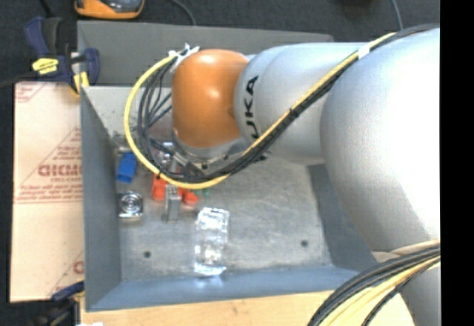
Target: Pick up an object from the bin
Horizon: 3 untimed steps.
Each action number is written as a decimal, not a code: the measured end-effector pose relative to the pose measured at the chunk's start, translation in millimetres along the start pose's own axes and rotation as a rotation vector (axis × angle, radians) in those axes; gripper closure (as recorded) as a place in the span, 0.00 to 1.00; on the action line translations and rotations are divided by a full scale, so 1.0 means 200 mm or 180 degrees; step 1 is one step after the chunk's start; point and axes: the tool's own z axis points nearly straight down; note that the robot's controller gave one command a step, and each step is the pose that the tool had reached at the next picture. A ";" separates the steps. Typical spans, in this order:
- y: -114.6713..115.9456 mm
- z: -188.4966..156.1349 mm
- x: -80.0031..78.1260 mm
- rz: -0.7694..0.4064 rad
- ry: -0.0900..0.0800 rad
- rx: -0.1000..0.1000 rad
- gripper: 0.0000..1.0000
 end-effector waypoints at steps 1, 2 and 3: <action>-0.27 0.09 -0.09 0.0254 -0.0017 0.0005 0.00; -0.30 0.31 -0.09 0.0154 -0.0035 -0.0003 0.00; -0.30 0.30 -0.09 0.0168 -0.0040 -0.0009 1.00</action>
Offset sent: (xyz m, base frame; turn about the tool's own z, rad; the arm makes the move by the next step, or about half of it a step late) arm 0.0162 -0.0494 -0.0182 0.0742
